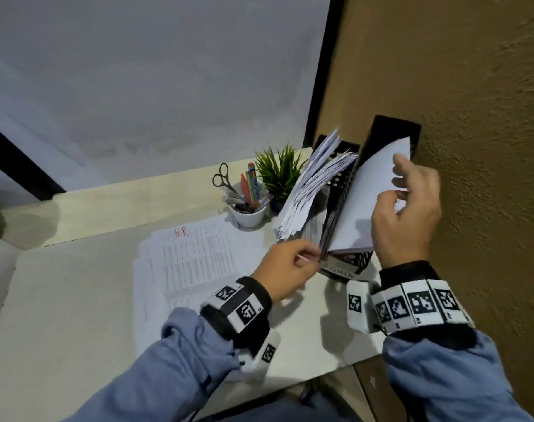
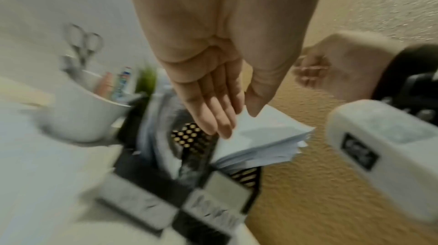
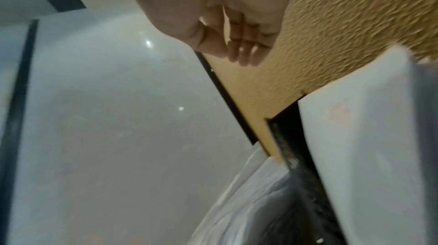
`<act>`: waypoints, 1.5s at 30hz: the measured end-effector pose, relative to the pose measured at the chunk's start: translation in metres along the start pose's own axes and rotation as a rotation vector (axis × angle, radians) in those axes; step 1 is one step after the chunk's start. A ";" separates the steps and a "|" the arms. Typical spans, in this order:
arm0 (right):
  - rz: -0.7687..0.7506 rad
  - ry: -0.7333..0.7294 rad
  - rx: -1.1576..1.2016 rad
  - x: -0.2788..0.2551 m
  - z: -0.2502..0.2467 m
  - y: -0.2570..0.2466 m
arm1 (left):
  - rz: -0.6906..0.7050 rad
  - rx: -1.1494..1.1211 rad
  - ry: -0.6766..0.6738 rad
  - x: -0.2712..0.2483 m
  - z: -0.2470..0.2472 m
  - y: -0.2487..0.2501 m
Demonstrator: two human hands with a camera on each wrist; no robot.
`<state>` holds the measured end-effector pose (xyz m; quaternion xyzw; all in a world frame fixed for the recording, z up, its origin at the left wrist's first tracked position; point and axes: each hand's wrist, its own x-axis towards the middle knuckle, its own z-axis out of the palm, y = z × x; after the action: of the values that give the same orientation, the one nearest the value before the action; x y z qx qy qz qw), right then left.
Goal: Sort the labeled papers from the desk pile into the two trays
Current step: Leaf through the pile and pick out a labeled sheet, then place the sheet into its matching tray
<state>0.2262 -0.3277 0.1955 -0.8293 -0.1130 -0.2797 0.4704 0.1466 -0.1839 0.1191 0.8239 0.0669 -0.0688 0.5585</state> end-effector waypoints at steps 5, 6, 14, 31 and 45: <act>-0.156 -0.344 0.158 -0.065 0.052 -0.020 | -0.452 0.228 0.221 -0.041 -0.057 -0.111; -0.119 -0.457 0.164 -0.084 0.064 -0.018 | -0.562 0.284 0.274 -0.048 -0.066 -0.131; 0.640 -1.058 -0.174 -0.192 0.138 0.033 | -0.938 0.228 0.602 -0.091 -0.090 -0.195; 0.996 -0.746 0.254 -0.178 0.158 0.023 | -0.672 -0.164 0.554 -0.123 -0.095 -0.195; 1.123 -0.892 0.121 -0.176 0.165 0.037 | -0.834 -0.145 0.562 -0.094 -0.115 -0.201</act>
<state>0.1579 -0.1950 0.0023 -0.7700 0.1337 0.3765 0.4974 0.0209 -0.0059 -0.0043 0.6727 0.5426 -0.0566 0.4998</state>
